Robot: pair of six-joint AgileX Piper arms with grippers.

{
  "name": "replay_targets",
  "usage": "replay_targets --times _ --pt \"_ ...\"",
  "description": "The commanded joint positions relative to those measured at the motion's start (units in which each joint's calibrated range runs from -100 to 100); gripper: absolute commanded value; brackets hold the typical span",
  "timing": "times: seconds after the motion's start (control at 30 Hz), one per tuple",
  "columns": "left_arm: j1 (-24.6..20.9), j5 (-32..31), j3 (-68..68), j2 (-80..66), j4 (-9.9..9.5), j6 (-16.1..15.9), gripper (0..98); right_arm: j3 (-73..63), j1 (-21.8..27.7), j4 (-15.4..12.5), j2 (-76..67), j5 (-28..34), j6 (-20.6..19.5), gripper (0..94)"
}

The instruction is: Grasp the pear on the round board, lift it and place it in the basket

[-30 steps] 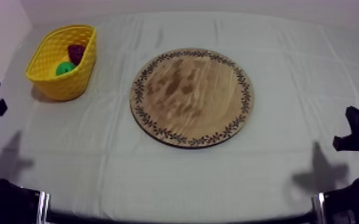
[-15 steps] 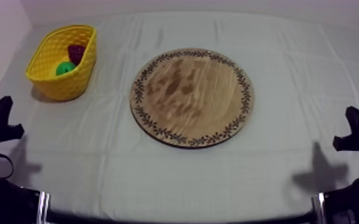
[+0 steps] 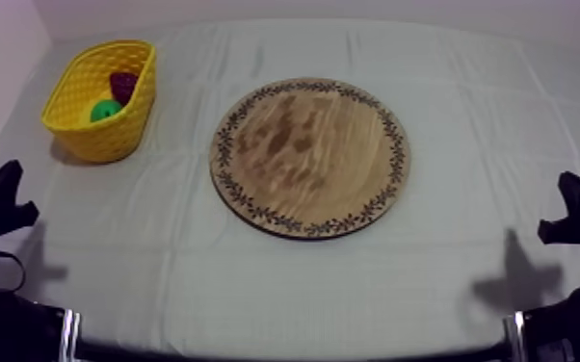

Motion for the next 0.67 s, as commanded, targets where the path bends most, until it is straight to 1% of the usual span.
replay_targets --times 0.0,0.3,0.63 --pt "0.05 0.09 0.0 -0.03 -0.02 0.59 0.0 0.05 0.01 0.02 0.01 -0.01 0.0 0.5" --pt "0.05 0.84 0.0 -0.05 -0.05 2.84 0.0 0.05 0.01 0.02 0.01 -0.01 0.0 0.5" --pt "0.05 1.21 0.0 -0.05 -0.05 1.55 0.0 0.05 0.01 0.02 0.01 -0.01 0.0 0.5"
